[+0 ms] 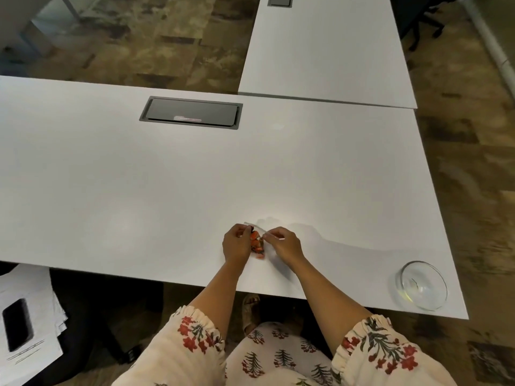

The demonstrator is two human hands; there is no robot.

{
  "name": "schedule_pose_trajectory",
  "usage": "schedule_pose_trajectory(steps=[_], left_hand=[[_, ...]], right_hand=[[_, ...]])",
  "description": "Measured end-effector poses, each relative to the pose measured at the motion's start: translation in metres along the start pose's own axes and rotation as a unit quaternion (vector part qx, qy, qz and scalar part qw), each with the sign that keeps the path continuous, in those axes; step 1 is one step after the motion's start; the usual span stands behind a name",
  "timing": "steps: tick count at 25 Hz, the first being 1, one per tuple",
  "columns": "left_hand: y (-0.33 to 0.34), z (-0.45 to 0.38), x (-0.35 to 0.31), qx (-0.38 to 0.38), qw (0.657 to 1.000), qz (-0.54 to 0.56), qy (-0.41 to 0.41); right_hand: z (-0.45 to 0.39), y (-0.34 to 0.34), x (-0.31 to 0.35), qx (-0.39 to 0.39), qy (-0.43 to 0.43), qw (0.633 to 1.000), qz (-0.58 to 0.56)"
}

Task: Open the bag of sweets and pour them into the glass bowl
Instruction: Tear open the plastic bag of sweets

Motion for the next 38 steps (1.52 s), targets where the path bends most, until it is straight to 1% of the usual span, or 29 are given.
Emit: schedule_pose_trajectory(steps=[2, 5, 8, 11, 13, 15, 17, 19, 22, 26, 31, 34, 38], left_hand=[[0.007, 0.005, -0.014, 0.004, 0.999, -0.009, 0.039], [0.016, 0.012, -0.034, 0.006, 0.996, -0.012, 0.093], [0.024, 0.017, -0.051, 0.006, 0.991, -0.018, 0.129], [0.035, 0.024, -0.068, -0.007, 0.989, -0.003, 0.147], [0.04, 0.028, -0.07, -0.03, 0.992, 0.04, 0.112], [0.051, 0.034, -0.063, -0.025, 0.996, 0.074, 0.041], [0.067, 0.04, -0.058, 0.026, 0.994, 0.11, -0.008], [0.079, 0.047, -0.055, 0.07, 0.987, 0.138, -0.03], [0.089, 0.052, -0.053, 0.111, 0.973, 0.195, -0.06], [0.089, 0.053, -0.057, 0.114, 0.969, 0.213, -0.061], [0.088, 0.055, -0.062, 0.114, 0.973, 0.193, -0.056], [0.09, 0.054, -0.065, 0.116, 0.976, 0.181, -0.046], [0.095, 0.059, -0.065, 0.121, 0.975, 0.181, -0.051]], right_hand=[[0.0, -0.016, 0.018, -0.022, -0.072, 0.997, 0.016], [0.002, -0.034, 0.04, -0.025, -0.155, 0.985, 0.069], [0.003, -0.049, 0.052, -0.027, -0.184, 0.976, 0.116], [0.003, -0.062, 0.058, -0.037, -0.183, 0.975, 0.122], [0.003, -0.071, 0.061, -0.056, -0.166, 0.979, 0.108], [0.003, -0.078, 0.061, -0.076, -0.152, 0.98, 0.101], [0.004, -0.085, 0.061, -0.091, -0.139, 0.982, 0.085], [0.005, -0.093, 0.06, -0.105, -0.13, 0.984, 0.064], [0.008, -0.105, 0.057, -0.128, -0.126, 0.982, 0.057], [0.01, -0.116, 0.05, -0.138, -0.119, 0.982, 0.05], [0.009, -0.119, 0.047, -0.11, -0.096, 0.989, 0.029], [0.008, -0.122, 0.043, -0.118, -0.07, 0.991, 0.0], [0.01, -0.123, 0.048, -0.122, -0.099, 0.987, 0.026]])
Point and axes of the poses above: each hand's wrist, its own z-axis away from the middle knuckle, its own y-axis out of the palm, x = y × z, the point moved 7 cm from there along -z, towards the middle knuckle, and after that the axes turned 5 degrees about -x, right-handed, at the moved point
